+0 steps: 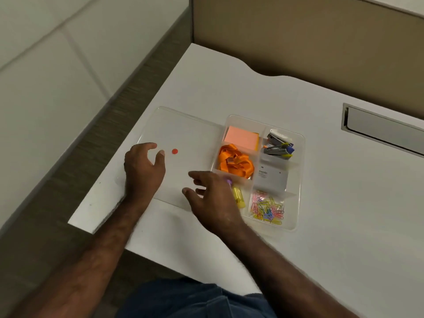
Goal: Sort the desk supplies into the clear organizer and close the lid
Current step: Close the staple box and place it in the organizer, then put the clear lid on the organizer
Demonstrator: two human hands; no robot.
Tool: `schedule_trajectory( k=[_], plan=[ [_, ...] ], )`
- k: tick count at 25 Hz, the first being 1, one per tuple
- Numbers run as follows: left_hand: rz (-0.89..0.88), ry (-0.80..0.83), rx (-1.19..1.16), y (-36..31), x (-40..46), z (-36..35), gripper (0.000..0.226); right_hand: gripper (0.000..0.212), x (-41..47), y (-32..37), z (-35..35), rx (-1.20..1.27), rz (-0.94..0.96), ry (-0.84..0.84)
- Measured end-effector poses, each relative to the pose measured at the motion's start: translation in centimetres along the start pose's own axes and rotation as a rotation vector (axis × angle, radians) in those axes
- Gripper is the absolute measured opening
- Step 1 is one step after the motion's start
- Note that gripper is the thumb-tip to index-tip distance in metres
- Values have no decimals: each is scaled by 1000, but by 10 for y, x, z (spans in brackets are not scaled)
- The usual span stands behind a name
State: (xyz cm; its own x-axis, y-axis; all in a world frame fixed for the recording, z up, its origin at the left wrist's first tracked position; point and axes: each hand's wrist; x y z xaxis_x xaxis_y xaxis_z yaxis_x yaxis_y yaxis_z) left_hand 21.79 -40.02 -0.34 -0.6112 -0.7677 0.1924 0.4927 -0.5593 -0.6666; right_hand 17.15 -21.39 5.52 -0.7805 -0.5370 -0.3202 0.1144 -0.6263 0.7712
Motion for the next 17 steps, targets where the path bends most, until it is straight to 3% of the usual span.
schedule_trajectory(
  k=[6, 10, 17],
  plan=[
    [221, 79, 163, 34, -14, 20, 58, 73, -25, -8, -57, -167, -73, 161],
    [248, 154, 210, 46, -26, 25, 70, 90, -34, -20, -75, -252, -118, 188],
    [253, 100, 247, 49, -29, 35, 56, 91, -39, -25, -85, -324, -117, 241]
  ],
)
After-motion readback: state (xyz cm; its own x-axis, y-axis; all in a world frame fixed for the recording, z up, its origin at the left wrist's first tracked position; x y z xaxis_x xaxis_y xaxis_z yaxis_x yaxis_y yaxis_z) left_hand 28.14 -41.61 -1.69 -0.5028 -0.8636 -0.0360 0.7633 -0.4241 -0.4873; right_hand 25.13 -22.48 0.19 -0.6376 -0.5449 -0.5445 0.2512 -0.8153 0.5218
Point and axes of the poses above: each hand's wrist, its own x-axis towards the middle knuckle, its own z-axis out of the back of the hand, y = z × x, and after that the axes turned 6 degrees about -z, right-handed
